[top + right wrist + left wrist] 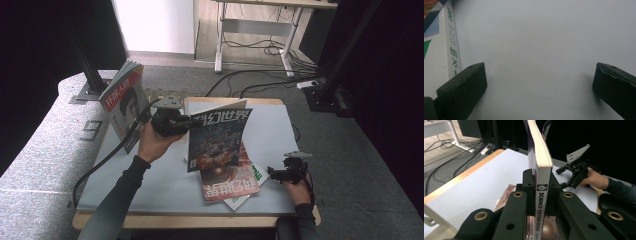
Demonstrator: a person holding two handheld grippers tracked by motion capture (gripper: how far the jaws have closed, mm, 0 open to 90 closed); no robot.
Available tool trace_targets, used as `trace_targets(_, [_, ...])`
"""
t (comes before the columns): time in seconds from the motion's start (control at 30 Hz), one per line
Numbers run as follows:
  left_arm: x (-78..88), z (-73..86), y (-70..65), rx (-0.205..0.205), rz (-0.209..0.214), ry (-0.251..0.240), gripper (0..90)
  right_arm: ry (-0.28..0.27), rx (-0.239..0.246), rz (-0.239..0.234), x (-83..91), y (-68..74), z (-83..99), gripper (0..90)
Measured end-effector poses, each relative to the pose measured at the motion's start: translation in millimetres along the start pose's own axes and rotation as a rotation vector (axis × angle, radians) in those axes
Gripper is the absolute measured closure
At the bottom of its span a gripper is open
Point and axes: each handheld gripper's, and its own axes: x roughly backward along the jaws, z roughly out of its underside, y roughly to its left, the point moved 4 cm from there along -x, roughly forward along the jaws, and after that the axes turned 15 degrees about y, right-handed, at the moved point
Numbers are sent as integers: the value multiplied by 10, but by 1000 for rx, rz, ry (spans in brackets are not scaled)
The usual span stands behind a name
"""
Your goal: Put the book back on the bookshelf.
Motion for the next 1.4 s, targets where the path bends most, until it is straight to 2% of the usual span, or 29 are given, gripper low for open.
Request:
trace_targets(0.4, [247,11,83,27,-65,-2,826,0,0,-1,0,-1,1,0])
trace_targets(0.7, [472,82,184,57,-125,-13,826,0,0,-1,0,-1,1,0])
trace_targets(0.9, [622,180,288,90,-179,-20,826,0,0,-1,0,-1,1,0])
trace_targets(1.4, [920,383,526,177,-273,-34,826,-1,-1,0,0,-1,1,0])
